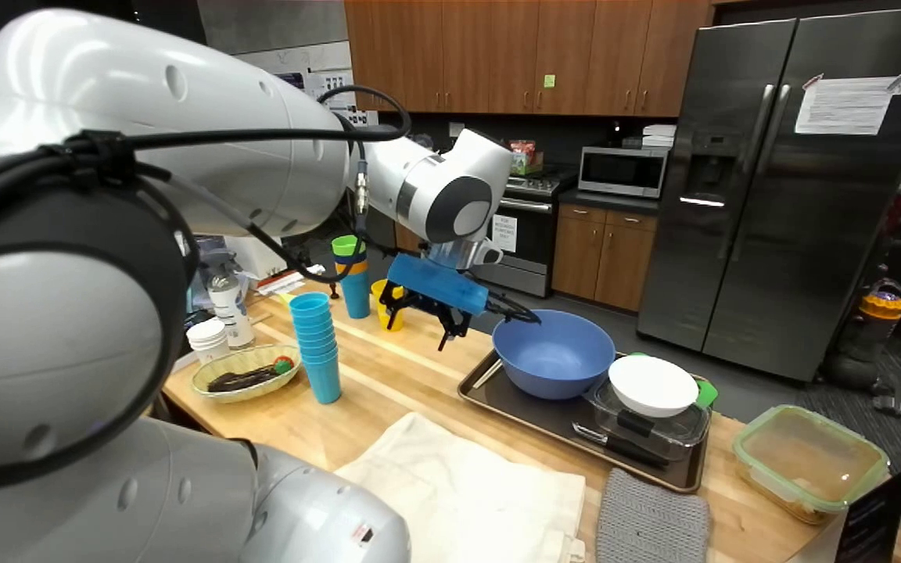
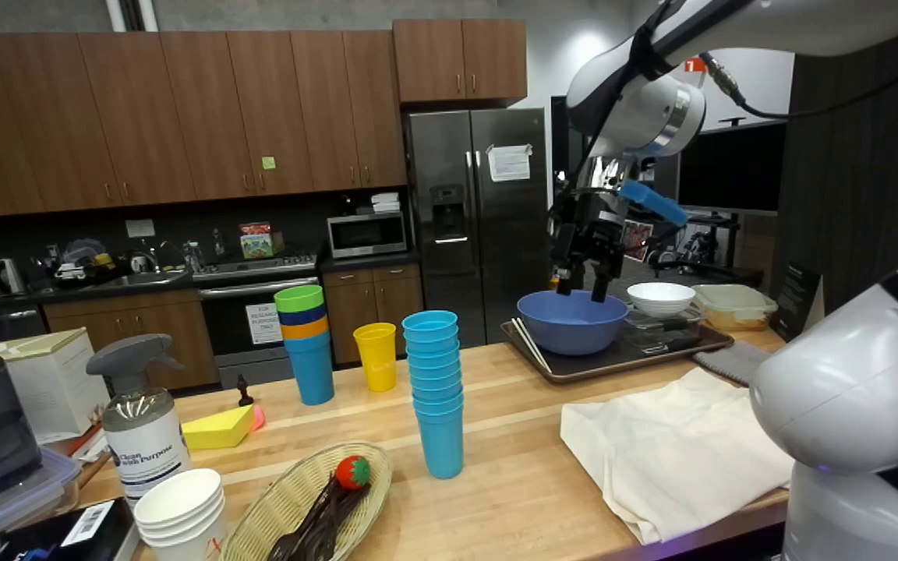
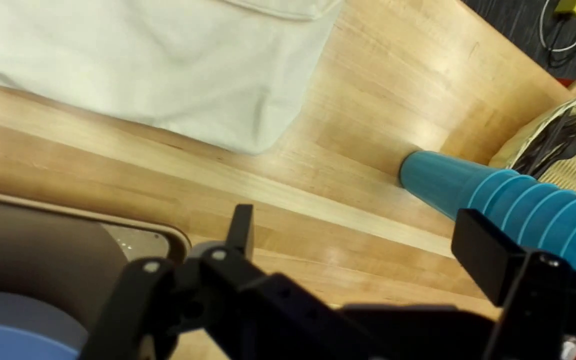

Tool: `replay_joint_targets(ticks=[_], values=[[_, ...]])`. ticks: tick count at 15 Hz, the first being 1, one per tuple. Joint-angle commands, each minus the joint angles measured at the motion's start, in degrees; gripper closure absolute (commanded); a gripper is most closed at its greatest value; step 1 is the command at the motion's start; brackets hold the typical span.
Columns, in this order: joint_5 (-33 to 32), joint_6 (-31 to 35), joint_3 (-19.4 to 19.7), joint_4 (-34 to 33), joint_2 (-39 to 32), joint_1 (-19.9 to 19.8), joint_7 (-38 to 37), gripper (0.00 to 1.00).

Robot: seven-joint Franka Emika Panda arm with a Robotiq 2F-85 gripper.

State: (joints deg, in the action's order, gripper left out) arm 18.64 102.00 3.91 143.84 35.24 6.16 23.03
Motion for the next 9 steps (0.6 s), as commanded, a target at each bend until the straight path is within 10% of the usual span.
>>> replay_joint_targets(ticks=[1, 9], values=[[-2.48, 2.14, -2.26, -0.77, -0.25, -1.59, -6.55, 0.00], [-1.43, 3.44, -1.81, -0.16, -0.03, -0.59, -7.45, 0.00]])
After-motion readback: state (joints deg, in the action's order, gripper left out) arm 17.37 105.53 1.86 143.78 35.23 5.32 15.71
